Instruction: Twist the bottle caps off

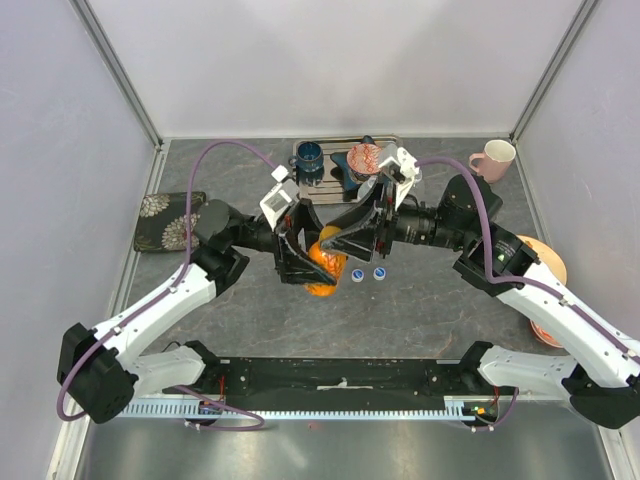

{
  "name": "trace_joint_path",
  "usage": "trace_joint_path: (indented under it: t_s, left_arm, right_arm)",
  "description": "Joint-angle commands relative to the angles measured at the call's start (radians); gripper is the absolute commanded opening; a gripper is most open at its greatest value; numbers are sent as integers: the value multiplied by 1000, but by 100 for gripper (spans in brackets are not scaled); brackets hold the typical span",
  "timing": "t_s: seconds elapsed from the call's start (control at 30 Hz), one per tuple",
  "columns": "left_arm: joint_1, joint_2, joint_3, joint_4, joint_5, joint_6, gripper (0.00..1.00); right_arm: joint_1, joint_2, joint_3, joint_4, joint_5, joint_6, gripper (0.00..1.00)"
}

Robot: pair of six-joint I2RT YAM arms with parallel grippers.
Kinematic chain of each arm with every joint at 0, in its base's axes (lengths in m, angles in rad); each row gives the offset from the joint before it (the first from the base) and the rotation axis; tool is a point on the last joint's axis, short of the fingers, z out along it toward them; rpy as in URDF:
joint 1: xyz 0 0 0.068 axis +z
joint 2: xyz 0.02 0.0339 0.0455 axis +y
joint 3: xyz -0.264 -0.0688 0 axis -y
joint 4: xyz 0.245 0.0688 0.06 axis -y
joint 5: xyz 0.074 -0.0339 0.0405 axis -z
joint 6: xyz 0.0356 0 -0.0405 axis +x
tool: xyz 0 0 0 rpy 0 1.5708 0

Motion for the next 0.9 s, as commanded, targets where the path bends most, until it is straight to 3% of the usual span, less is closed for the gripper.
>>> trace_joint_path:
  t_s: [0.0,0.23,0.57,0.87]
  left_arm:
    - [-16,30,45,350,189,-275,29]
    - [-16,51,37,387,198,-298,23]
    - [-16,27,31,253,204,-184,15]
    - [-16,-33,59,-145,138,121,6]
  right_arm:
    - [18,6,2,12,-304,-112,0]
    - [18,0,-35,15,-458,-175,0]
    - [18,-11,-72,10,-507,-208,0]
    - [18,-28,-46,9,-389,-186,0]
